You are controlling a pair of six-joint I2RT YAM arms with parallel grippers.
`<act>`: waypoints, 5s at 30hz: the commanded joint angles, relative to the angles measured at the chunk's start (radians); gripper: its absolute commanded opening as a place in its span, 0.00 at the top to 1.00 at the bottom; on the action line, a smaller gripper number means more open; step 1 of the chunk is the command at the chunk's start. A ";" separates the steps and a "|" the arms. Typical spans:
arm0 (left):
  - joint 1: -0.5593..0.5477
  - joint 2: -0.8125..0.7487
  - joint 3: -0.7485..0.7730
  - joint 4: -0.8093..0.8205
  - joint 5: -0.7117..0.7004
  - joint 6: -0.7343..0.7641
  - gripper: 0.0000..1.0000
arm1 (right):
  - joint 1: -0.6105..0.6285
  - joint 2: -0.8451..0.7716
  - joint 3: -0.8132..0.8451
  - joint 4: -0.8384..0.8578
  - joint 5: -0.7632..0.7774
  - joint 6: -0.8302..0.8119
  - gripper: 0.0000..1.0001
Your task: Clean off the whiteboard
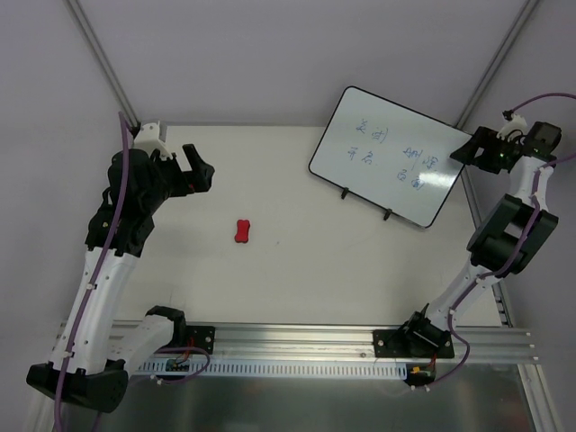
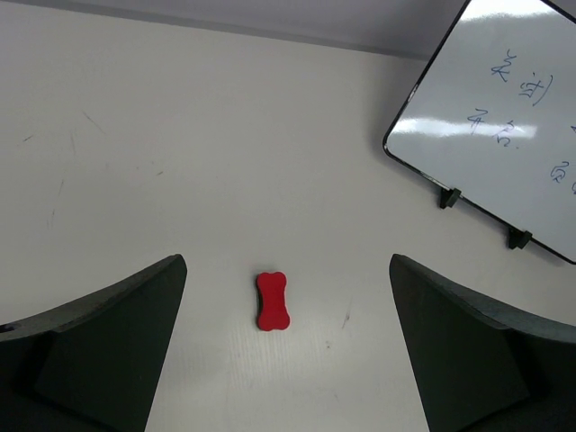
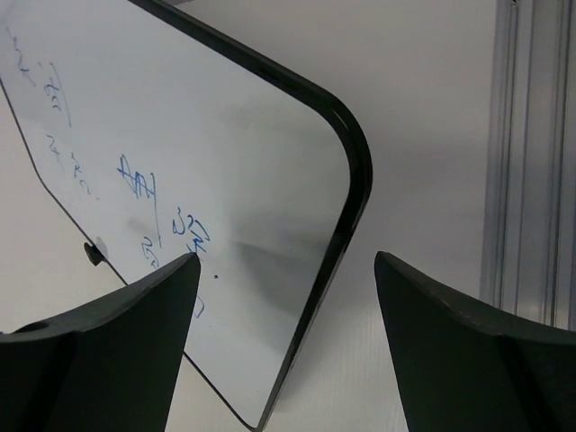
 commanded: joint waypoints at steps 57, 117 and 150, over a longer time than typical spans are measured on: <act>-0.006 0.063 0.014 0.031 0.177 0.025 0.01 | -0.029 -0.123 -0.042 0.269 -0.508 0.161 1.00; -0.106 0.251 -0.160 0.040 -0.102 -0.155 0.12 | 0.514 -0.444 -0.775 1.226 -0.048 0.626 1.00; -0.212 0.667 -0.227 0.218 -0.082 -0.172 0.28 | 0.607 -0.777 -1.281 1.011 0.142 0.529 1.00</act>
